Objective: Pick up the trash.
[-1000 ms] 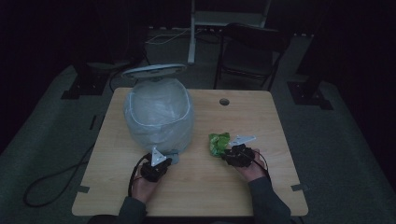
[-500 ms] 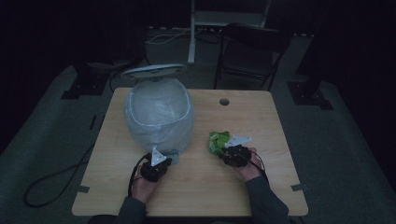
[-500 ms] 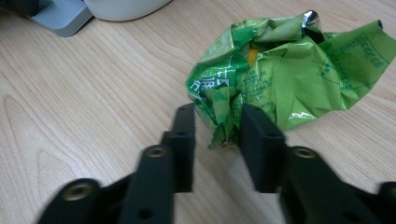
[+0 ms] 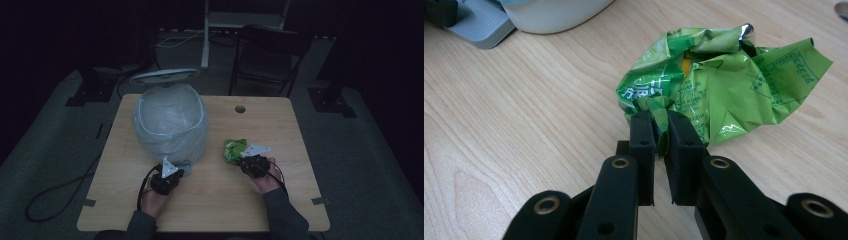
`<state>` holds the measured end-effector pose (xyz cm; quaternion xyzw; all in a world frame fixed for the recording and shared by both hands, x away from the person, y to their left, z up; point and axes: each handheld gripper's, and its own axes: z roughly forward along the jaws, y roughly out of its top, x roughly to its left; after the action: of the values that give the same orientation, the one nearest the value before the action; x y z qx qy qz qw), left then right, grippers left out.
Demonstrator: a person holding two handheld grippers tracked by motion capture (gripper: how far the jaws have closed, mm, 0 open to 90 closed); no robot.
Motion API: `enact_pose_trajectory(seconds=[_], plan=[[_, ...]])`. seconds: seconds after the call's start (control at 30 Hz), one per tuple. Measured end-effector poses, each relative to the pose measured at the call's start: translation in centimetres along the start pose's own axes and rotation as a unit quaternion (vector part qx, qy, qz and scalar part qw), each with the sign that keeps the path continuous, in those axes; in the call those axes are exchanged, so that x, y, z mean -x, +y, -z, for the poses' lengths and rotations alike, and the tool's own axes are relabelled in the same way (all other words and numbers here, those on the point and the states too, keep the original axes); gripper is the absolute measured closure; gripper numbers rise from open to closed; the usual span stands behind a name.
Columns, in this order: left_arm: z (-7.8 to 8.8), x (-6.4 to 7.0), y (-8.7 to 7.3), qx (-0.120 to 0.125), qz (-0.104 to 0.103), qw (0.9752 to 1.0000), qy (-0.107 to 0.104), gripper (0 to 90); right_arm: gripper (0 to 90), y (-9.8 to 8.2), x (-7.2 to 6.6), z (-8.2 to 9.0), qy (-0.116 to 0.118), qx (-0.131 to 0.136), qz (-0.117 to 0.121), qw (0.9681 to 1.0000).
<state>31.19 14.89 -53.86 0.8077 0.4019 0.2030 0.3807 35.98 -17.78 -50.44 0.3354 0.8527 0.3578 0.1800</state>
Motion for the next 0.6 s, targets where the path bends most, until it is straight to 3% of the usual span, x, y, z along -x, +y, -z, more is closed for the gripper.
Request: enact_pose_trajectory(seconds=[0.6], plan=[[0.0, 0.0, 0.0, 0.002, 0.001, 1.0, 0.0, 90.0, 82.5, 2.1, 0.6, 2.7, -0.005, 0.035, 0.0, 0.9994]])
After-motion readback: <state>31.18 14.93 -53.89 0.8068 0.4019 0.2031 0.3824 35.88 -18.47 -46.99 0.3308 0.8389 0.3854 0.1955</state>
